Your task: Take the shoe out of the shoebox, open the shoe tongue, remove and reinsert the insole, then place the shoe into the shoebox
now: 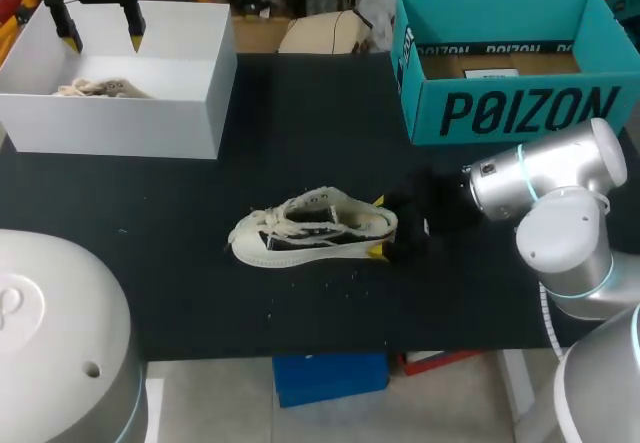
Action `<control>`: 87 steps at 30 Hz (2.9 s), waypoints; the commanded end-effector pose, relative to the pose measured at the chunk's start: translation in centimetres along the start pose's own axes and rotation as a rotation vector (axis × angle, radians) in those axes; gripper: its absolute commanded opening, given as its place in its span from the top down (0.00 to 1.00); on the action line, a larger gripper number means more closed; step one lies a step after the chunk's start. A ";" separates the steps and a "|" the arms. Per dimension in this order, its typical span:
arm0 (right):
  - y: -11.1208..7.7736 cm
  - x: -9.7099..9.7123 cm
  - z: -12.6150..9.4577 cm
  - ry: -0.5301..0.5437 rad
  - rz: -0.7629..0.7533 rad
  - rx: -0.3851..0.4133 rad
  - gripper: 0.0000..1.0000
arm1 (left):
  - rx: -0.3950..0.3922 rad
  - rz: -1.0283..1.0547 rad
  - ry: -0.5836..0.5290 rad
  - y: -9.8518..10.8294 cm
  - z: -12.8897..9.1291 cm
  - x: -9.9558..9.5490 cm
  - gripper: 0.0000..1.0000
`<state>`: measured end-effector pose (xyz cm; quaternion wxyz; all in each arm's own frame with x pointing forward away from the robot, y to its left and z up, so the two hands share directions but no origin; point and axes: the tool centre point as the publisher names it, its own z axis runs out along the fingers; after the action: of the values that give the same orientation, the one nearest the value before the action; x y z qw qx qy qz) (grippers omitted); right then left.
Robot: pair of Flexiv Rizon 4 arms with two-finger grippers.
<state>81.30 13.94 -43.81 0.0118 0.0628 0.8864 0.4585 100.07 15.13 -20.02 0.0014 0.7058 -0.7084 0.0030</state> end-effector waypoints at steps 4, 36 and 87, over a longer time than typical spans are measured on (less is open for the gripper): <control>-0.1 -0.3 0.4 0.002 0.000 -0.008 1.00 | -0.002 -0.002 -0.003 0.0 0.0 0.1 0.00; -0.1 -0.3 0.4 0.002 0.000 -0.008 1.00 | 0.116 0.093 -0.019 10.2 -2.0 16.1 0.00; -0.1 -0.3 0.4 0.002 0.000 -0.008 1.00 | 0.124 0.013 -0.110 19.4 1.6 29.3 0.00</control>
<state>81.42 13.97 -43.81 0.0107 0.0613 0.8840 0.4634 80.78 -15.30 -20.83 -0.1002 0.6995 -0.7074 -0.0168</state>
